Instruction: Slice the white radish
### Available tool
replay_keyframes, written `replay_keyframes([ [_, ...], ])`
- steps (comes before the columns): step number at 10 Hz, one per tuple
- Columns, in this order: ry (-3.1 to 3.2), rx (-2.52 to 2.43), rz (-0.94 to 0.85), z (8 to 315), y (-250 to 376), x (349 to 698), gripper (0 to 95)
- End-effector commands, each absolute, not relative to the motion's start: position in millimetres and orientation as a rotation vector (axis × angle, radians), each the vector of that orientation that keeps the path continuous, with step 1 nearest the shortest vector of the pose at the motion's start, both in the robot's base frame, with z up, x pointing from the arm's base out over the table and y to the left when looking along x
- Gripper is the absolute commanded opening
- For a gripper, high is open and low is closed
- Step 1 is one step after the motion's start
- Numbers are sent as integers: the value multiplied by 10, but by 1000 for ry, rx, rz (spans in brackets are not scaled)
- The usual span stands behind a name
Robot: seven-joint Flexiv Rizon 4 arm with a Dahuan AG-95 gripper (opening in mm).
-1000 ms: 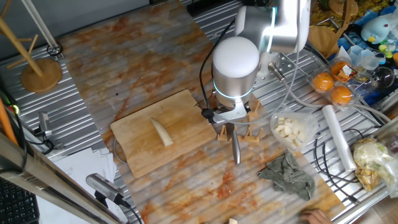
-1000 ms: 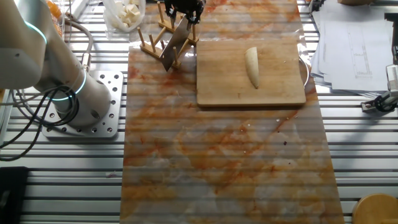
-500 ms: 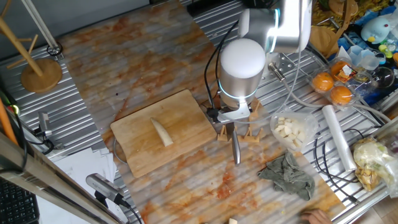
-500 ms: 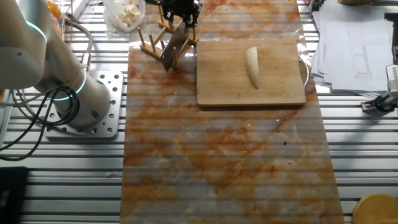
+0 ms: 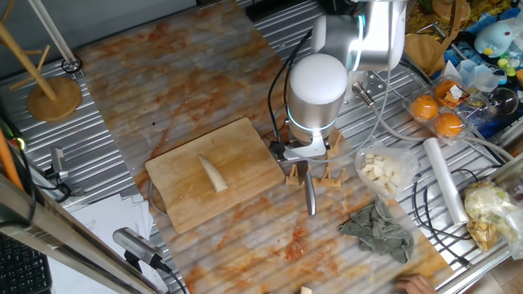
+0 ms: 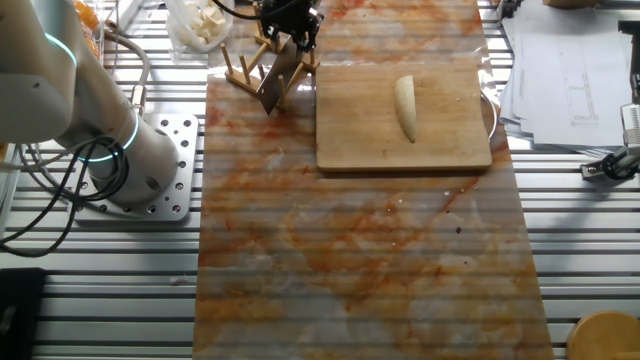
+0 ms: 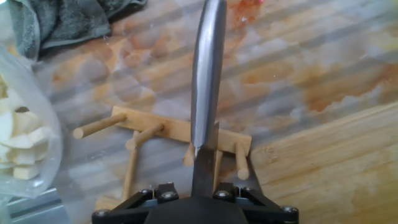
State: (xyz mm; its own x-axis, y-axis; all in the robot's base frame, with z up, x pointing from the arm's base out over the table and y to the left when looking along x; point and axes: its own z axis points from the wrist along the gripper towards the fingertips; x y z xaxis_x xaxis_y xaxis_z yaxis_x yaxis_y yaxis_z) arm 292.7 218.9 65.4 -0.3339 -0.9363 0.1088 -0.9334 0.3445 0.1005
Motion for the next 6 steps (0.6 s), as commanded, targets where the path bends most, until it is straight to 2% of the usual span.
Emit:
replay_keyframes([
  [1,-2482,1680,-29,583,2190,2931,380],
  [5,-2495,1661,-26,527,2190,2930,380],
  [6,-2499,1656,-24,501,2192,2930,190],
])
